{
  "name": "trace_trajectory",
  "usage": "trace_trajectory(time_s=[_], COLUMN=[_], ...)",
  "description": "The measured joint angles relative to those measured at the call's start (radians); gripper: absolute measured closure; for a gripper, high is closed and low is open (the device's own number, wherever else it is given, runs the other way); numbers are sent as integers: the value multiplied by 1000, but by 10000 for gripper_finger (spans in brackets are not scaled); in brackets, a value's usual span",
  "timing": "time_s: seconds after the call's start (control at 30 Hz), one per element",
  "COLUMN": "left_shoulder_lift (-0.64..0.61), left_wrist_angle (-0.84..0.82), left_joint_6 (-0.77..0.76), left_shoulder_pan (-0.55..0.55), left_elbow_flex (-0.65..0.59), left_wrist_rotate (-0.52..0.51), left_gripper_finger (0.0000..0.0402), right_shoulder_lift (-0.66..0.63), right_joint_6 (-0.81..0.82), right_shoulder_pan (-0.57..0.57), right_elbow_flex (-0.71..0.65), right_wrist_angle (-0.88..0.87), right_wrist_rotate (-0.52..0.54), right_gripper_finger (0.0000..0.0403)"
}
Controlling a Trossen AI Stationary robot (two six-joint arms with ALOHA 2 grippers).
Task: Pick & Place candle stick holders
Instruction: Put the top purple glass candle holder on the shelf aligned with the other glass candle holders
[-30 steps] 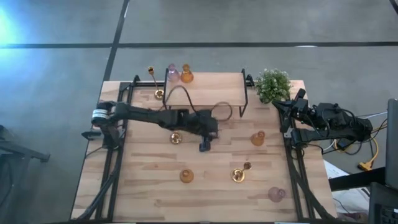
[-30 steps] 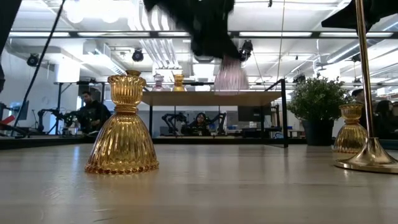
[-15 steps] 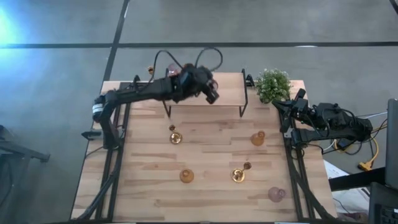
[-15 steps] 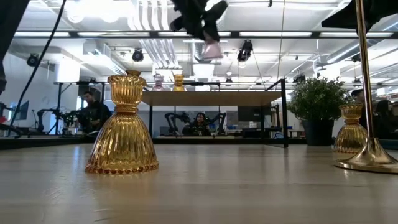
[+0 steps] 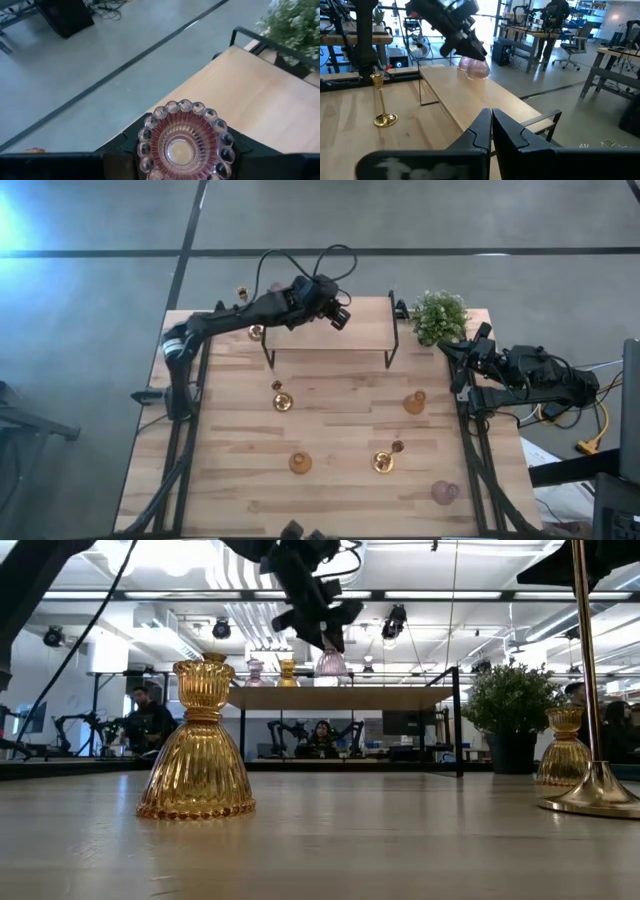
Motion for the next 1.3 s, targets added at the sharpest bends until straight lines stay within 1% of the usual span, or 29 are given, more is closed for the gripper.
trace_trajectory(time_s=[0.23, 0.5, 0.93, 1.3], left_shoulder_lift=[39, 72, 74, 74], left_wrist_angle=[18, 44, 47, 64], left_joint_6=[-41, -23, -15, -15], left_shoulder_pan=[33, 58, 92, 98], left_elbow_flex=[0, 0, 0, -31], left_wrist_rotate=[-4, -4, -10, -4], left_gripper_finger=[251, 251, 251, 251], right_shoulder_lift=[0, 0, 0, 0], right_joint_6=[0, 0, 0, 0], right_shoulder_pan=[0, 0, 0, 0], right_elbow_flex=[0, 0, 0, 0], right_wrist_angle=[0, 0, 0, 0], right_wrist_rotate=[0, 0, 0, 0], right_gripper_finger=[394, 394, 394, 394])
